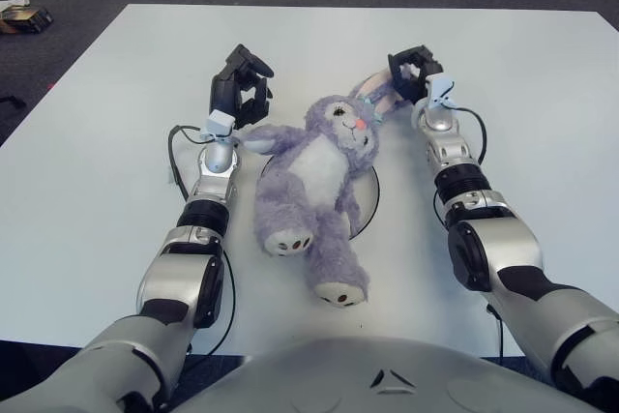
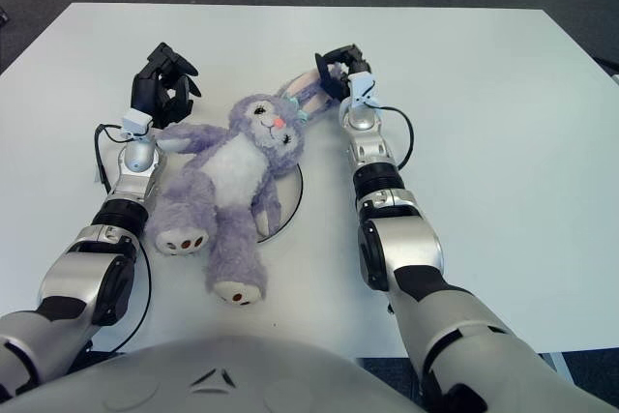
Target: Put the doll into the plate.
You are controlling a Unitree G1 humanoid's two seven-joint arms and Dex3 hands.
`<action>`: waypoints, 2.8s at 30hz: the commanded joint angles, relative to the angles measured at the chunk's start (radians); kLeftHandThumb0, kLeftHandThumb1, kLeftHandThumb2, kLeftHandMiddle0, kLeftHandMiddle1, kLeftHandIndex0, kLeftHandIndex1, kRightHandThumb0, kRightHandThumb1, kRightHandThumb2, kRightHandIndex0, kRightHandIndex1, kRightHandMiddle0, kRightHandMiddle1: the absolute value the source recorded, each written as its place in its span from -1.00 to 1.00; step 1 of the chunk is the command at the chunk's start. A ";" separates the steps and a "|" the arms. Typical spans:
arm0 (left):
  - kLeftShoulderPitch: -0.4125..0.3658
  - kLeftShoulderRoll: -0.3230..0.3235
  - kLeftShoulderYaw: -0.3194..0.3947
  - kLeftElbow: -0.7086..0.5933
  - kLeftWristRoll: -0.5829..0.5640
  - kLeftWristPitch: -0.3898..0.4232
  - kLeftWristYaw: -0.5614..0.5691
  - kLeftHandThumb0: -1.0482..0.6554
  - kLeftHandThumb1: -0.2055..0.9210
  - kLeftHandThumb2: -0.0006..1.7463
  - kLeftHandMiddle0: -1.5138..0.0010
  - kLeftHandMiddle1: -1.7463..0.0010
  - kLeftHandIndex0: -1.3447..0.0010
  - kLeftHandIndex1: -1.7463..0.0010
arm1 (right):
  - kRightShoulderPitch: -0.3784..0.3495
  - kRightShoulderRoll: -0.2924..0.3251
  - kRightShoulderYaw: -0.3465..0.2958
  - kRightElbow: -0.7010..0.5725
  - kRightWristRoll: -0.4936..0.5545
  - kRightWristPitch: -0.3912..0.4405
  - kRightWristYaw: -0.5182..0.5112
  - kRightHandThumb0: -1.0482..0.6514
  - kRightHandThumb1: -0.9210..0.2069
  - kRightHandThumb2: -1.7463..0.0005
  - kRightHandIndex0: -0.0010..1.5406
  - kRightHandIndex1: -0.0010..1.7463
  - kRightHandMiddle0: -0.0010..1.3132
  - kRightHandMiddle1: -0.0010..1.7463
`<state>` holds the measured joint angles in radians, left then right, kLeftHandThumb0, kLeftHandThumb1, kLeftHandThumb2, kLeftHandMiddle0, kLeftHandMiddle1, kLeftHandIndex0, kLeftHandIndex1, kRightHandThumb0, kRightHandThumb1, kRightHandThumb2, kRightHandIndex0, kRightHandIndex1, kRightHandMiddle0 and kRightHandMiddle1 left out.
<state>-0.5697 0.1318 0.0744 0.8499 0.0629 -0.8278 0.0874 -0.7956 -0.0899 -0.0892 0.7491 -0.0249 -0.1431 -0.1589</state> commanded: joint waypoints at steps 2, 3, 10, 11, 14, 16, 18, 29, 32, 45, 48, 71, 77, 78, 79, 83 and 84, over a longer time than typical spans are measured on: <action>0.038 -0.017 -0.004 0.033 0.012 -0.011 0.013 -0.14 1.00 -0.27 -0.07 -1.00 0.23 -0.97 | 0.011 -0.031 0.006 -0.118 -0.012 0.065 0.017 -0.57 -1.00 0.30 -0.40 -0.99 -0.47 -0.60; 0.038 -0.017 -0.004 0.034 0.013 -0.011 0.014 -0.14 1.00 -0.27 -0.07 -1.00 0.23 -0.98 | 0.016 -0.035 0.010 -0.139 -0.018 0.082 0.019 -0.57 -1.00 0.29 -0.41 -0.99 -0.48 -0.63; 0.038 -0.014 -0.005 0.030 0.023 -0.008 0.023 -0.14 1.00 -0.26 -0.08 -1.00 0.23 -0.99 | 0.058 -0.073 0.030 -0.331 -0.054 0.260 0.049 -0.60 -1.00 0.22 -0.54 -1.00 -0.56 -0.77; 0.038 -0.014 -0.005 0.030 0.023 -0.007 0.024 -0.14 1.00 -0.26 -0.08 -1.00 0.23 -0.99 | 0.062 -0.077 0.030 -0.349 -0.056 0.279 0.054 -0.60 -1.00 0.21 -0.55 -1.00 -0.56 -0.79; 0.037 -0.014 -0.005 0.031 0.025 -0.006 0.025 -0.14 1.00 -0.26 -0.08 -1.00 0.24 -1.00 | 0.073 -0.087 0.030 -0.391 -0.061 0.313 0.063 -0.61 -1.00 0.20 -0.57 -1.00 -0.55 -0.83; 0.036 -0.013 -0.004 0.033 0.027 -0.005 0.026 -0.14 1.00 -0.26 -0.08 -1.00 0.24 -1.00 | 0.085 -0.101 0.030 -0.418 -0.067 0.314 0.070 -0.62 -1.00 0.19 -0.58 -1.00 -0.55 -0.84; 0.034 -0.012 -0.003 0.034 0.027 -0.004 0.026 -0.14 1.00 -0.27 -0.08 -1.00 0.24 -1.00 | 0.098 -0.110 0.028 -0.437 -0.071 0.302 0.074 -0.62 -1.00 0.18 -0.57 -1.00 -0.55 -0.85; 0.031 -0.010 -0.003 0.037 0.029 0.000 0.028 -0.14 1.00 -0.27 -0.08 -1.00 0.24 -1.00 | 0.153 -0.139 0.003 -0.531 -0.085 0.307 0.058 -0.62 -1.00 0.16 -0.51 -0.98 -0.52 -0.87; 0.030 -0.010 -0.003 0.036 0.030 0.001 0.028 -0.15 1.00 -0.27 -0.08 -1.00 0.24 -1.00 | 0.188 -0.148 -0.015 -0.567 -0.082 0.304 0.054 -0.62 -1.00 0.16 -0.46 -0.97 -0.48 -0.87; 0.033 -0.010 -0.004 0.032 0.034 0.009 0.032 -0.15 1.00 -0.27 -0.09 -1.00 0.27 -1.00 | 0.308 -0.106 -0.091 -0.457 -0.070 -0.017 -0.063 -0.39 -1.00 0.43 -0.12 -0.95 -0.14 -0.71; 0.035 -0.010 -0.004 0.031 0.034 0.012 0.033 -0.15 1.00 -0.26 -0.09 -1.00 0.28 -1.00 | 0.327 -0.105 -0.096 -0.453 -0.071 -0.045 -0.079 -0.35 -1.00 0.46 -0.05 -0.96 -0.11 -0.63; 0.053 -0.008 -0.005 0.025 0.053 0.023 0.059 -0.14 1.00 -0.25 -0.04 -1.00 0.34 -1.00 | 0.421 -0.022 -0.142 -0.391 -0.048 -0.180 -0.188 -0.18 -1.00 0.58 -0.06 0.05 -0.44 0.80; 0.067 -0.016 0.004 0.013 0.037 0.025 0.062 -0.14 1.00 -0.24 -0.02 -1.00 0.35 -1.00 | 0.408 0.034 -0.155 -0.287 -0.018 -0.310 -0.219 -0.18 -1.00 0.60 -0.07 0.28 -0.43 0.79; 0.067 -0.017 0.005 0.012 0.036 0.026 0.062 -0.14 1.00 -0.24 -0.02 -1.00 0.35 -1.00 | 0.406 0.035 -0.156 -0.279 -0.014 -0.318 -0.218 -0.18 -1.00 0.60 -0.07 0.29 -0.42 0.79; 0.068 -0.017 0.005 0.011 0.036 0.026 0.062 -0.14 1.00 -0.24 -0.02 -1.00 0.35 -1.00 | 0.404 0.036 -0.157 -0.273 -0.012 -0.323 -0.218 -0.18 -1.00 0.60 -0.07 0.30 -0.42 0.79; 0.072 -0.018 0.011 0.007 0.024 0.030 0.054 -0.13 1.00 -0.24 -0.01 -1.00 0.35 -1.00 | 0.407 0.049 -0.161 -0.271 0.009 -0.308 -0.208 -0.18 -1.00 0.60 -0.07 0.36 -0.42 0.78; 0.072 -0.019 0.014 0.005 0.016 0.036 0.050 -0.13 1.00 -0.24 -0.01 -1.00 0.35 -1.00 | 0.411 0.053 -0.158 -0.265 0.010 -0.307 -0.205 -0.18 -1.00 0.60 -0.07 0.38 -0.42 0.78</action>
<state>-0.5574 0.1311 0.0849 0.8297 0.0920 -0.8092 0.1390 -0.3820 -0.0522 -0.2412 0.4674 -0.0375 -0.4350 -0.3656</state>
